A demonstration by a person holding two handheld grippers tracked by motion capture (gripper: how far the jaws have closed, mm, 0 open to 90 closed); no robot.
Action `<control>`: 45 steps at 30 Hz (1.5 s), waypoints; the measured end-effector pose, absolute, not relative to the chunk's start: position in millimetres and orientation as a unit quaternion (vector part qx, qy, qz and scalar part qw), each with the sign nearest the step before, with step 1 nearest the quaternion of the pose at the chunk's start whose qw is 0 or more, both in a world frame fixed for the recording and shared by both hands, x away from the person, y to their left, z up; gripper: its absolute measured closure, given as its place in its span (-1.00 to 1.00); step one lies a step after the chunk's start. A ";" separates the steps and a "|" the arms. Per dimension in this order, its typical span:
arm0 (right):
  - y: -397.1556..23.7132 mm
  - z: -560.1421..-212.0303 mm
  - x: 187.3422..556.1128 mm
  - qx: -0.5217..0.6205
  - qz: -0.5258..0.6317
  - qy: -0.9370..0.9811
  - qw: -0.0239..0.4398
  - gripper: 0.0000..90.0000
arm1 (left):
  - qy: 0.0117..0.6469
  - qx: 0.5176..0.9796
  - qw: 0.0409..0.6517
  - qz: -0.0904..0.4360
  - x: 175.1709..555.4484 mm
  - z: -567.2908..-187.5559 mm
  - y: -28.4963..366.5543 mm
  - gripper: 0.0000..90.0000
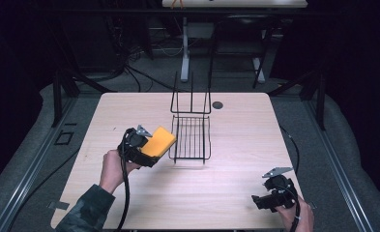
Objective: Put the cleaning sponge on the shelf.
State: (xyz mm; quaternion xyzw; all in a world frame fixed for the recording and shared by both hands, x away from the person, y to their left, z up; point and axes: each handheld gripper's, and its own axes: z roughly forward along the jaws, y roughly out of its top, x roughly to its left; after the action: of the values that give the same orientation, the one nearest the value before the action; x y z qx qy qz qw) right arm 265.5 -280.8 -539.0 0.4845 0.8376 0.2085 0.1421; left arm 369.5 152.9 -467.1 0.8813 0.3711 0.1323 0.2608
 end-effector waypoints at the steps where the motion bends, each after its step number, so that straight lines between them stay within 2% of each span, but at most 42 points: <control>1: -280.7 -539.0 265.5 0.485 0.208 0.838 0.142 -0.79 | 0.370 0.881 0.262 0.133 369.9 -466.7 152.1 -0.48; 45: -280.3 -540.3 264.9 0.484 0.207 0.839 0.138 -0.77 | 0.356 0.881 0.285 0.128 394.6 -473.7 107.3 -0.47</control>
State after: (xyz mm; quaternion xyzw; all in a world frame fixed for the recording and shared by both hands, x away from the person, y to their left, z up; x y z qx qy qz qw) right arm 264.9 -280.3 -540.3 0.4839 0.8389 0.2073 0.1381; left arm 394.6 107.3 -473.7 0.8810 0.3558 0.1277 0.2846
